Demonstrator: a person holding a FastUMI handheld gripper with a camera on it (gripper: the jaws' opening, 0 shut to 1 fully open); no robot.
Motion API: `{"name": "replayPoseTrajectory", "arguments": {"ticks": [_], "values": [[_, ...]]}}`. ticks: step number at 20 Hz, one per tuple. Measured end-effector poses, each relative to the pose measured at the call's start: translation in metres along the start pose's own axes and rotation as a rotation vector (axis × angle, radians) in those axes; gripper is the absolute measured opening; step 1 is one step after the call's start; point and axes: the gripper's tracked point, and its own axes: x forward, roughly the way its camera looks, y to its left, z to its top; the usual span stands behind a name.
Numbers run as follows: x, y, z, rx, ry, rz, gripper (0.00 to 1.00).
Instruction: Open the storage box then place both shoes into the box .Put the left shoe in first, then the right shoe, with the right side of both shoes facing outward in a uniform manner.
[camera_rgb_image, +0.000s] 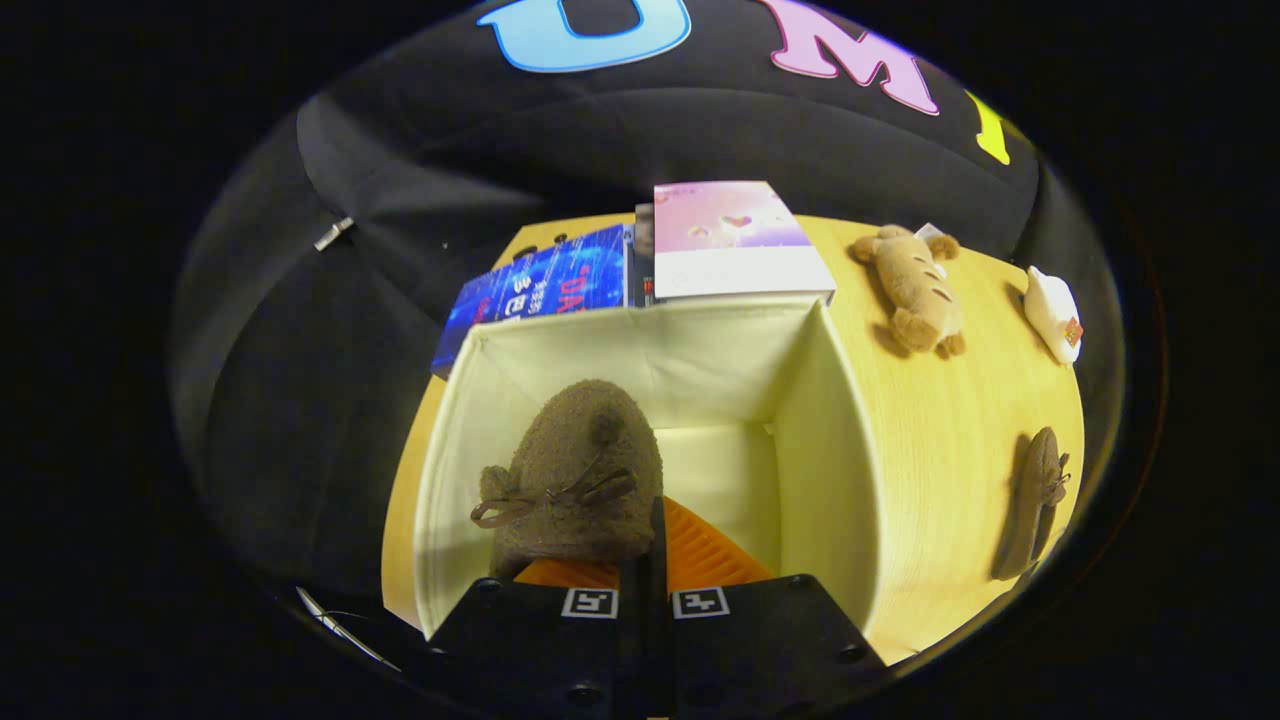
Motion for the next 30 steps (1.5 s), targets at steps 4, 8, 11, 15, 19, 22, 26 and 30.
{"name": "replayPoseTrajectory", "arguments": {"ticks": [4, 8, 11, 15, 19, 22, 26, 30], "values": [[0.032, 0.010, -0.019, 0.028, 0.112, -0.002, 0.05], [0.048, 0.008, -0.031, 0.005, 0.137, -0.015, 0.06], [0.048, 0.017, -0.045, -0.012, 0.178, 0.026, 0.19], [0.039, 0.017, -0.042, -0.031, 0.167, 0.054, 0.39], [0.017, 0.016, -0.030, -0.073, 0.116, 0.091, 0.60], [-0.015, 0.023, -0.012, -0.096, 0.033, 0.163, 0.73], [-0.084, 0.022, 0.029, -0.122, -0.124, 0.255, 0.88], [-0.153, 0.001, 0.058, -0.163, -0.273, 0.322, 0.91]]}}
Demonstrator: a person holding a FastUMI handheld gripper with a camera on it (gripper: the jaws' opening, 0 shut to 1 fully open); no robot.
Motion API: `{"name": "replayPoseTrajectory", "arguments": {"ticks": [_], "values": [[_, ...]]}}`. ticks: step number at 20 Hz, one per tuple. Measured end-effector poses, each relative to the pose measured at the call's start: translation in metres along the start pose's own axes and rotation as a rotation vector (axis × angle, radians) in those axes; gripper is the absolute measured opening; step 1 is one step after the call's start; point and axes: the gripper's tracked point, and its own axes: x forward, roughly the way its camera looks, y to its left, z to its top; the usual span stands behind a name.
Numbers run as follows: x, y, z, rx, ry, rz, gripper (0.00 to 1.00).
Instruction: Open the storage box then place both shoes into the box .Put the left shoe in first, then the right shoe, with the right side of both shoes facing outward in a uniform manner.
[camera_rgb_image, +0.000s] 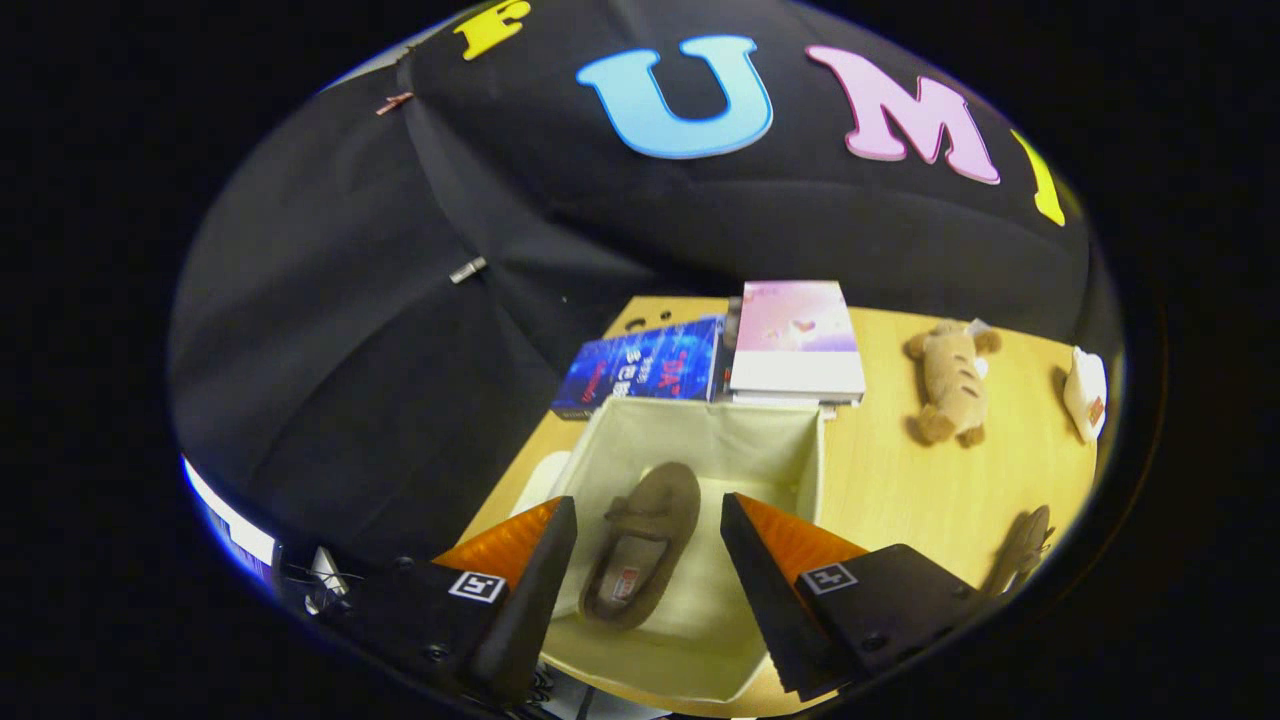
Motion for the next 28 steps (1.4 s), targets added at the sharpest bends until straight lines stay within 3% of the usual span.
{"name": "replayPoseTrajectory", "arguments": {"ticks": [4, 7, 14, 22, 28], "values": [[-0.071, -0.040, 0.020, -0.077, -0.071, -0.006, 0.91], [-0.122, -0.088, 0.012, -0.113, -0.087, -0.073, 0.91], [-0.195, -0.213, -0.052, -0.045, 0.003, -0.288, 0.91], [-0.205, -0.362, -0.151, 0.008, 0.208, -0.533, 0.89], [-0.177, -0.429, -0.206, -0.008, 0.326, -0.579, 0.79]]}}
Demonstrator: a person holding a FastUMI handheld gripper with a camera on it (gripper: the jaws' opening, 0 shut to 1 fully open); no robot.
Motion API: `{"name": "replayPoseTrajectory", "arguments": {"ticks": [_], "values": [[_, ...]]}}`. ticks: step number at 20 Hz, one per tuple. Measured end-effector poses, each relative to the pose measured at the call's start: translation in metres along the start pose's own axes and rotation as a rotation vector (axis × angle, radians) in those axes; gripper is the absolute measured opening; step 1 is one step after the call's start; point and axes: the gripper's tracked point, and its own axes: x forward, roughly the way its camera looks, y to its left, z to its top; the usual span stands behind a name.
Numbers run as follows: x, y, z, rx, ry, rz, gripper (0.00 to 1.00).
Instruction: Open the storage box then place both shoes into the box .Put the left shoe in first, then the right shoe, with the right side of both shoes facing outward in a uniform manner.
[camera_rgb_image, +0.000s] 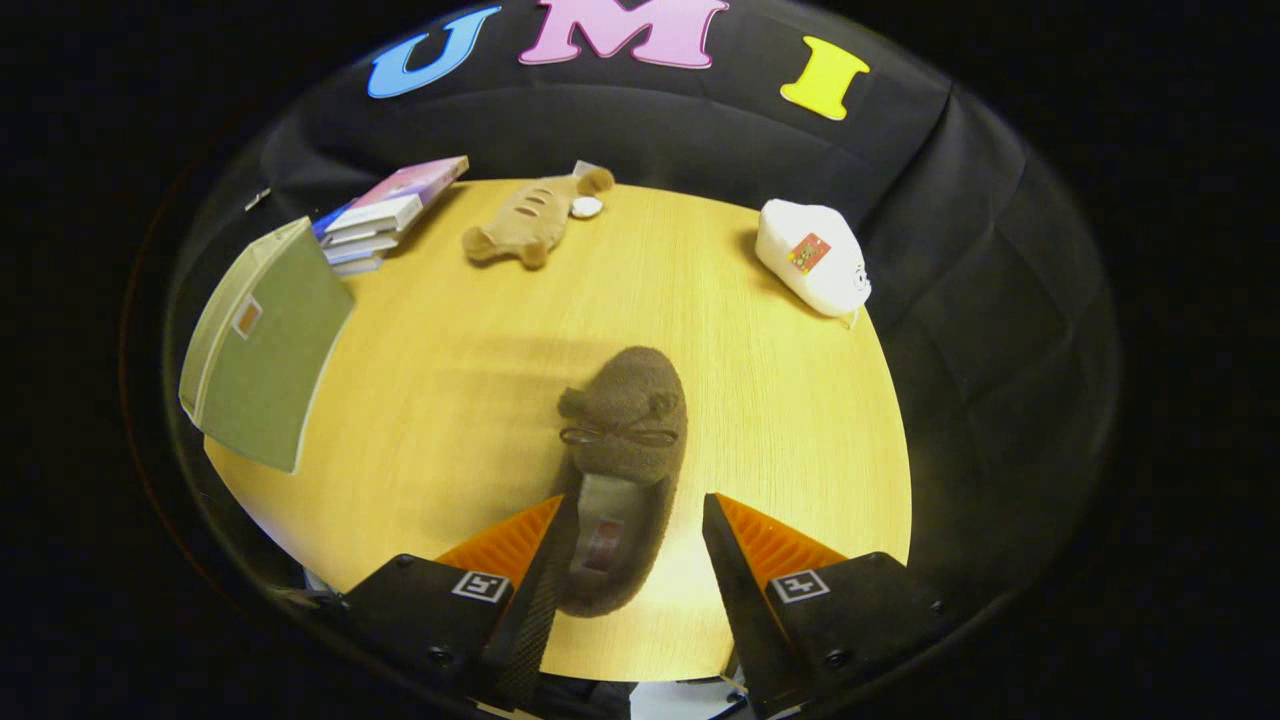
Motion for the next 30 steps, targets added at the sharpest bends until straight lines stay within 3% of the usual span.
{"name": "replayPoseTrajectory", "arguments": {"ticks": [2, 4, 7, 8, 12, 14, 23, 30], "values": [[0.020, -0.003, 0.000, -0.013, 0.003, -0.002, 0.78], [0.055, 0.002, -0.003, -0.009, 0.003, 0.006, 0.69], [0.075, 0.003, 0.008, -0.009, -0.017, 0.009, 0.66], [0.078, 0.004, 0.010, -0.009, -0.018, 0.002, 0.61], [0.083, -0.013, 0.015, 0.001, -0.041, -0.077, 0.21], [0.074, -0.015, 0.015, 0.024, -0.043, -0.079, 0.08], [-0.046, 0.015, 0.079, 0.115, -0.164, 0.015, 0.08], [-0.138, 0.104, 0.153, 0.077, -0.263, 0.151, 0.07]]}}
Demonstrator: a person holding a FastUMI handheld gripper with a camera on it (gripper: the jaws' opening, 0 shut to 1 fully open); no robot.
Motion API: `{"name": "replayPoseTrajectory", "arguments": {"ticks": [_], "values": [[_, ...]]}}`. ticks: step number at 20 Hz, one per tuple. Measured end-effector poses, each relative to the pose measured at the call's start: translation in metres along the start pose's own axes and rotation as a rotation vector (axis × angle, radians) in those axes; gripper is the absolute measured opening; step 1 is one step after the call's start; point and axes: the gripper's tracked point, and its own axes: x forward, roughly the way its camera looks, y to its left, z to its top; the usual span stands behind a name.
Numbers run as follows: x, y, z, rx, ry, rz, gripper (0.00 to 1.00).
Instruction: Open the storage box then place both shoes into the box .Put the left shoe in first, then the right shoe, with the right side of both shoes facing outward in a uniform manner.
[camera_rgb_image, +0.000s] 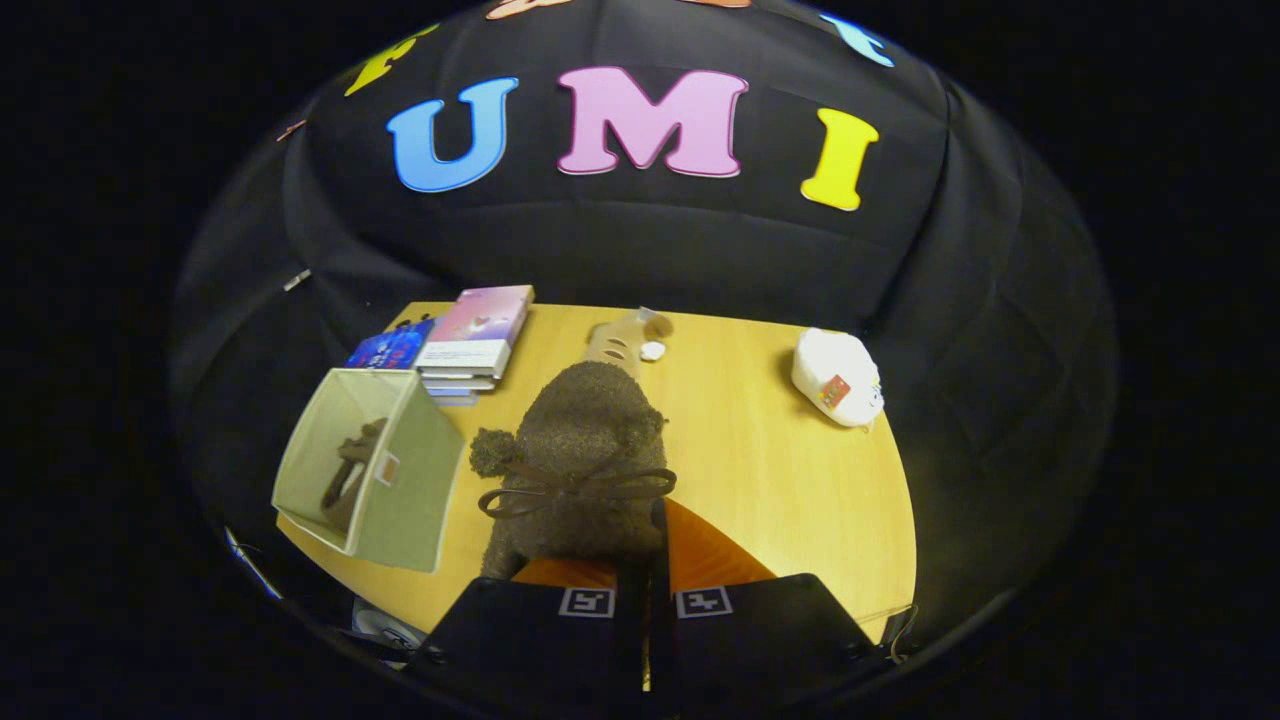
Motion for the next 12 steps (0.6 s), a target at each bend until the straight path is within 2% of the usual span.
{"name": "replayPoseTrajectory", "arguments": {"ticks": [5, 9, 10, 12], "values": [[-0.017, 0.097, 0.043, 0.009, -0.025, 0.127, 0.08], [-0.014, 0.181, 0.053, 0.007, 0.017, 0.239, 0.07], [-0.021, 0.198, 0.061, 0.005, 0.026, 0.255, 0.08], [-0.006, 0.227, 0.059, 0.006, 0.053, 0.263, 0.08]]}}
